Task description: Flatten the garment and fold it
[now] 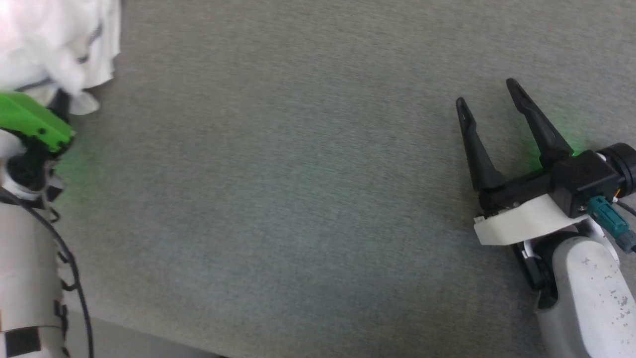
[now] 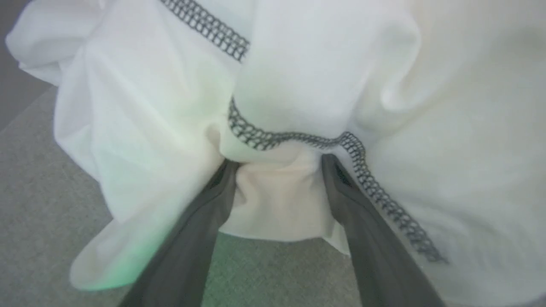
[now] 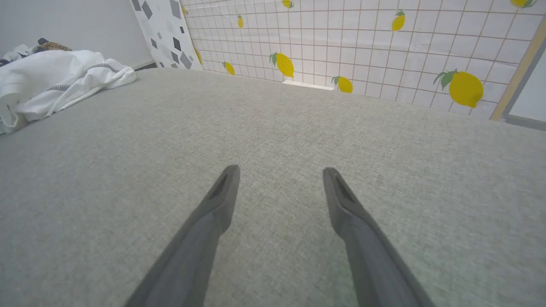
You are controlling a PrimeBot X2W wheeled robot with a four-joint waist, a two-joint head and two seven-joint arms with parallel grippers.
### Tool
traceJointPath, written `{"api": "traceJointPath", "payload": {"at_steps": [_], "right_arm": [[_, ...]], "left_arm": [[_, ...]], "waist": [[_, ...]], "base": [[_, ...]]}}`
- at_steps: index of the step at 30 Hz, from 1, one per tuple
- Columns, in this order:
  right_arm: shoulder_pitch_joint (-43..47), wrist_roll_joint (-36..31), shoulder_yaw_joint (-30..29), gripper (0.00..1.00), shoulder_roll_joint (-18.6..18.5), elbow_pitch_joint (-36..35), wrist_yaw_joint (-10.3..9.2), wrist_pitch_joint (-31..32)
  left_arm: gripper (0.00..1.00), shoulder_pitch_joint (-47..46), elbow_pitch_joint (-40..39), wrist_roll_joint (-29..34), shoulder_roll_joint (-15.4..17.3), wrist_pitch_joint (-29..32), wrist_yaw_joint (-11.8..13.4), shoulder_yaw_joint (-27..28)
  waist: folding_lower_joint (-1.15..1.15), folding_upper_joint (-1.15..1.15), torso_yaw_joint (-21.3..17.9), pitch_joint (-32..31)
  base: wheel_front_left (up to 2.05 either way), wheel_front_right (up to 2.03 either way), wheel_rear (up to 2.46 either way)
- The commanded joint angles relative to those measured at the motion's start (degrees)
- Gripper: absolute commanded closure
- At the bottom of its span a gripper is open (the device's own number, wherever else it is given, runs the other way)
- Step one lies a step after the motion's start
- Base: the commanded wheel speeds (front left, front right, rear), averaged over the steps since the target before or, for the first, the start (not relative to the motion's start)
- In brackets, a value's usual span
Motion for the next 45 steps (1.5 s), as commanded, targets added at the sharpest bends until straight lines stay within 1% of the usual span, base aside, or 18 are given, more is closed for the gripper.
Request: {"api": "traceJointPath", "payload": {"at_steps": [1,2,3,4,6,8,9,10,13,17,21,25,29,32,35,39,42,45], "right_arm": [[0.02,0.34,-0.51,0.0,-0.28,1.28,-0.1,-0.28],[0.05,0.41,-0.54,0.0,-0.16,1.65,-0.1,-0.46],[0.09,0.51,-0.57,0.0,-0.02,2.04,-0.1,-0.67],[0.14,0.67,-0.58,0.0,0.18,2.35,-0.1,-0.89],[0.35,0.87,-0.49,0.0,0.65,3.04,-0.1,-1.36],[0.52,1.2,-0.39,0.0,1.07,3.88,-0.1,-1.9],[0.63,1.42,-0.4,0.0,1.35,4.64,-0.1,-2.37],[0.78,1.51,-0.48,0.0,1.56,5.11,-0.1,-2.66],[1.99,1.71,-1.24,0.0,2.53,6.91,-0.1,-3.82],[4.28,2.15,-2.43,0.0,3.6,9.55,-0.1,-5.09],[6.86,2.61,-3.84,0.0,4.29,11.31,-0.1,-5.94],[9.16,3.06,-4.98,0.0,4.56,12.7,-0.1,-6.33],[11.04,4.65,-5.31,0.0,4.6,12.88,-0.1,-6.23],[12.04,5.28,-5.79,0.0,4.61,12.63,-0.1,-6.11],[12.77,5.37,-6.29,0.0,4.62,12.23,-0.1,-5.73],[13.38,5.53,-6.2,0.0,4.62,11.76,-0.1,-5.09],[13.7,5.65,-6.18,0.0,4.62,11.48,-0.1,-4.68],[14.07,5.64,-6.07,0.0,4.62,11.31,-0.1,-4.08]], "left_arm": [[0.0,1.86,0.38,0.05,-0.41,1.67,1.05,-0.42],[0.0,2.42,-0.1,0.3,-0.27,2.54,1.73,-0.63],[0.7,2.95,-0.72,0.67,0.0,3.07,2.17,-0.88],[1.0,3.31,-1.39,1.04,0.28,2.9,2.38,-1.01],[1.0,3.96,-3.29,2.62,1.27,0.18,3.18,-0.91],[1.0,4.45,-5.3,4.98,2.36,-4.79,4.67,-0.43],[1.0,4.73,-6.57,7.11,3.43,-9.36,5.59,-0.15],[1.0,4.8,-7.35,8.43,4.09,-12.53,6.11,0.08],[1.0,4.77,-9.18,12.65,6.15,-22.38,6.38,-0.37],[1.0,3.54,-11.03,17.03,8.49,-30.68,5.54,-2.45],[1.0,1.3,-13.85,20.3,10.14,-33.93,4.2,-5.61],[1.0,-2.07,-17.4,22.44,9.77,-34.3,2.85,-9.58],[1.0,-5.62,-20.62,22.79,7.62,-33.12,1.19,-13.45],[1.0,-8.04,-22.14,22.4,4.77,-32.3,0.1,-16.44],[1.0,-10.11,-22.64,21.04,1.03,-31.6,-0.97,-19.09],[1.0,-11.4,-21.47,18.73,-4.8,-30.79,-2.49,-22.94],[1.0,-10.47,-19.13,16.33,-9.62,-30.22,-3.75,-25.72],[1.0,-8.17,-15.86,14.02,-13.14,-29.42,-4.81,-28.25]], "waist": [[0.0,0.0,-4.32,3.16],[0.0,0.0,-4.46,2.77],[0.0,0.0,-4.57,2.31],[0.0,0.0,-4.66,1.81],[0.0,0.0,-4.83,0.48],[0.0,0.0,-5.03,-1.12],[0.0,0.0,-5.22,-2.6],[0.0,0.0,-5.35,-3.62],[0.0,0.0,-5.89,-8.46],[0.0,0.0,-6.95,-15.46],[0.0,0.0,-8.49,-21.6],[0.0,0.0,-10.6,-26.49],[0.0,0.0,-13.02,-29.27],[0.0,0.0,-14.76,-30.39],[0.0,0.0,-16.39,-30.9],[0.0,0.0,-19.24,-31.33],[0.0,0.0,-21.14,-31.66],[0.0,0.0,-22.82,-31.84]], "base": [[0.0,0.0,0.0],[0.0,0.0,0.0],[0.0,0.0,0.0],[0.0,0.0,0.0],[0.0,0.0,0.0],[0.0,0.0,0.0],[0.0,0.0,0.0],[0.0,0.0,0.0],[0.0,0.0,0.0],[0.0,0.0,0.0],[0.0,0.0,0.0],[0.0,0.0,0.0],[0.0,0.0,0.0],[0.0,0.0,0.0],[0.0,0.0,0.0],[0.0,0.0,0.0],[0.0,0.0,0.0],[0.0,0.0,0.0]]}}
